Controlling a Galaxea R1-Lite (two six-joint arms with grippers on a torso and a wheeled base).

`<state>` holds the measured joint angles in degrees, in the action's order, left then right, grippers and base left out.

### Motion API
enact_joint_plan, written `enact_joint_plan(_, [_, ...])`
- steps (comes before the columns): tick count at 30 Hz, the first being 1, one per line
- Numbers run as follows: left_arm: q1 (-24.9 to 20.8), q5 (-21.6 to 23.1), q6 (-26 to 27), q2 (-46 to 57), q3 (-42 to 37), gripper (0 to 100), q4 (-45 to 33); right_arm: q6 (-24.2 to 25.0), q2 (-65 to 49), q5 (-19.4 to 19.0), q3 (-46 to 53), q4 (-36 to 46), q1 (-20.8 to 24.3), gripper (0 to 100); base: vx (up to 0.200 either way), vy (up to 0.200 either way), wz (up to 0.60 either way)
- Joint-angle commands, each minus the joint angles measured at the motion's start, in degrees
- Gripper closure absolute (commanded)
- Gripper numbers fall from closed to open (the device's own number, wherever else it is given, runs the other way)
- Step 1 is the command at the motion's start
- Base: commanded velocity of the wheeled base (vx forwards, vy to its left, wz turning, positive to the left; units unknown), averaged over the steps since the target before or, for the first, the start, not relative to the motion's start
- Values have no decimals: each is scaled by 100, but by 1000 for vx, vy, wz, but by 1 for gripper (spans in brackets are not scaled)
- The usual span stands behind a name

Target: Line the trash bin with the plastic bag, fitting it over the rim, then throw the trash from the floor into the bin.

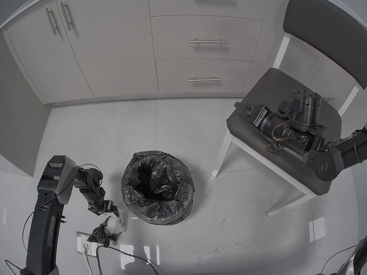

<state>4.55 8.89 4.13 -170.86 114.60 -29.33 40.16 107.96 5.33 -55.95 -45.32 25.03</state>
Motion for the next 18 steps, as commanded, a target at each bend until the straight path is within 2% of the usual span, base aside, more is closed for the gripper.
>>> enact_joint_plan(1, [-121,-10,-132,-184,-1,0,6,1,23,3,-3,-3,-7,0,0,0,0])
enact_joint_plan(10, [-191,-1,-211,-70,-1,0,-20,1,59,3,-12,-3,-15,0,0,0,0])
enact_joint_plan(18, [-270,-63,-194,0,-1,0,-363,1,41,3,-12,-3,-24,0,0,0,0])
